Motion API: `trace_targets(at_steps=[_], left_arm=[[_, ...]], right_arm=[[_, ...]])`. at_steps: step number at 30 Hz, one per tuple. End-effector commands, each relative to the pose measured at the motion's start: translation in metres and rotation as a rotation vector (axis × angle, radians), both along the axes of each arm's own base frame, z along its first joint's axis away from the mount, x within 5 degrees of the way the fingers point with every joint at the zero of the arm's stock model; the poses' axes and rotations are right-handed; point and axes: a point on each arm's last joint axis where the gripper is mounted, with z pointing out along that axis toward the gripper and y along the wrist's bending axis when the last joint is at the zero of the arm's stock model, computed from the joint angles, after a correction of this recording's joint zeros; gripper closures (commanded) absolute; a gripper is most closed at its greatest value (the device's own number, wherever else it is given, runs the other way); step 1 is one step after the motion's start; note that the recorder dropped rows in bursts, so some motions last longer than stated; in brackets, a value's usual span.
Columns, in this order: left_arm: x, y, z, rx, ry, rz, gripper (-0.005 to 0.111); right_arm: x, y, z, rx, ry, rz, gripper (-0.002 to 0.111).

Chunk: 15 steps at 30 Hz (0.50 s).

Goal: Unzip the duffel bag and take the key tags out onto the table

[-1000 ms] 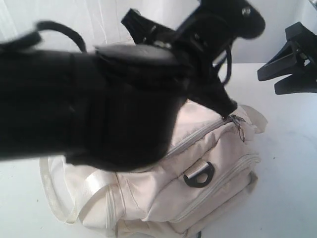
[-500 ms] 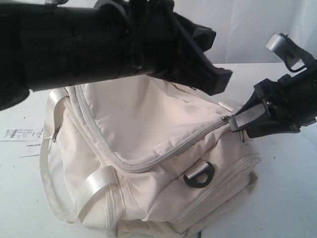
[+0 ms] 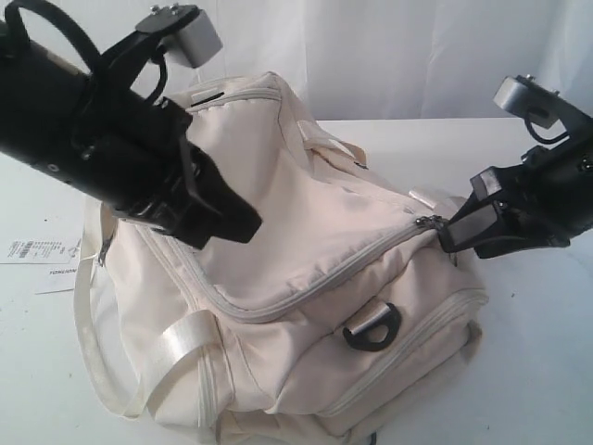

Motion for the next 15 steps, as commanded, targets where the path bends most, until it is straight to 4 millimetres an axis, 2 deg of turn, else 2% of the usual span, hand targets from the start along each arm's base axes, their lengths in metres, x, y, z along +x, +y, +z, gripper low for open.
trace_targets(at_steps=[1,5,10,15], left_arm=[[-0.0056,0.0083,0.007,0.075,0.03,-0.006,0.107],[-0.0074,0.0087,0.0071,0.077,0.042,-0.015,0.107],[-0.0091,0.0091,0.0065,0.086,0.057,-0.026,0.107],[-0.0091,0.0091,0.0065,0.086,0.057,-0.026,0.107]], right_arm=[[0.0015,0.0045,-0.0012,-0.025,-0.044,-0.008,0.068],[0.0017,0.0043,-0.0013,-0.027,-0.047,-0.009,0.078],[0.0031,0.0027,-0.0022,-0.046,-0.05,-0.03,0.083],[0.0081,-0.0006,-0.0034,-0.079,-0.075,-0.091,0.101]])
